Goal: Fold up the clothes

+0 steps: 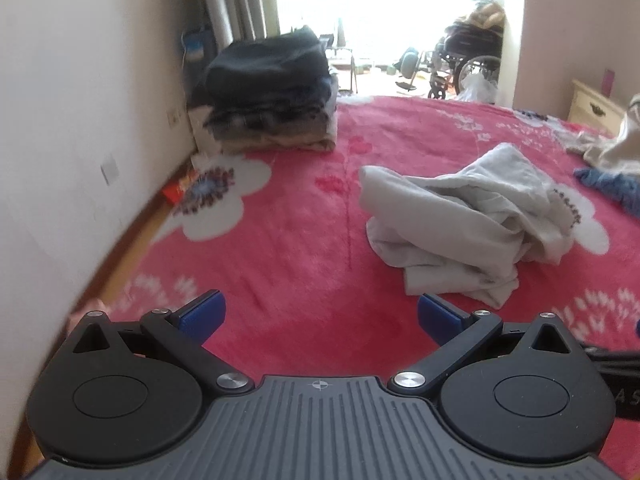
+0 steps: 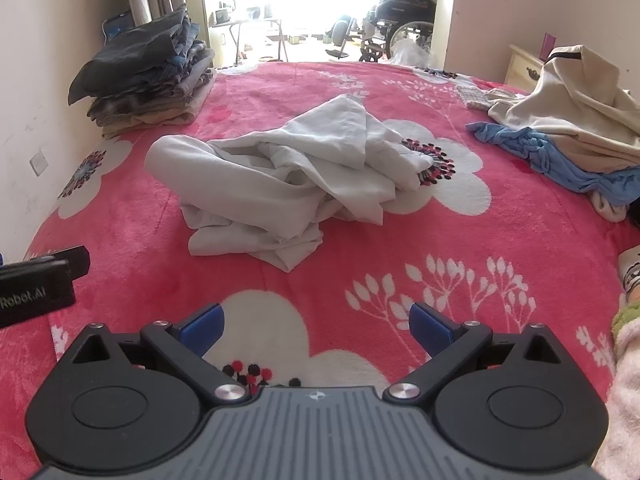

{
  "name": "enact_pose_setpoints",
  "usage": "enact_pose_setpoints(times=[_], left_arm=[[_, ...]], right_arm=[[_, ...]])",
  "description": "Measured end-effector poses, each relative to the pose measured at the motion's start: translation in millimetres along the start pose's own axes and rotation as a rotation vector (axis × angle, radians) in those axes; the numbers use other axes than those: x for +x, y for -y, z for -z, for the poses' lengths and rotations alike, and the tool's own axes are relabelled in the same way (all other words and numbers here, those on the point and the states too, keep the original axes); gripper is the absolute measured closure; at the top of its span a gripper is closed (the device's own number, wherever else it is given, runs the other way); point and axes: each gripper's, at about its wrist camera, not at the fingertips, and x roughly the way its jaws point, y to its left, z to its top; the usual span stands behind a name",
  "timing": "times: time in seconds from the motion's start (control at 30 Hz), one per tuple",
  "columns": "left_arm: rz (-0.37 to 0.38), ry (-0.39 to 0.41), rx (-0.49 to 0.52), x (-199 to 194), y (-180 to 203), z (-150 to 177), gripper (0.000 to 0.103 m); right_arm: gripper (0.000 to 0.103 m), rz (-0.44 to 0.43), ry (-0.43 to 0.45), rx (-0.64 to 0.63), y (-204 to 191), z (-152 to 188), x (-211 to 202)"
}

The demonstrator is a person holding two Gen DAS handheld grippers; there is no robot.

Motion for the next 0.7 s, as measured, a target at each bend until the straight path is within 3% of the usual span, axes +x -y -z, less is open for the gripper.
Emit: enact_pose_setpoints(times=[0.7], left_arm=[[0.015, -0.035, -0.036, 3.1, -4.8, -0.8, 0.000]], right_arm=[[0.002, 0.002, 0.000, -0.003, -1.6, 0.0, 0.4]])
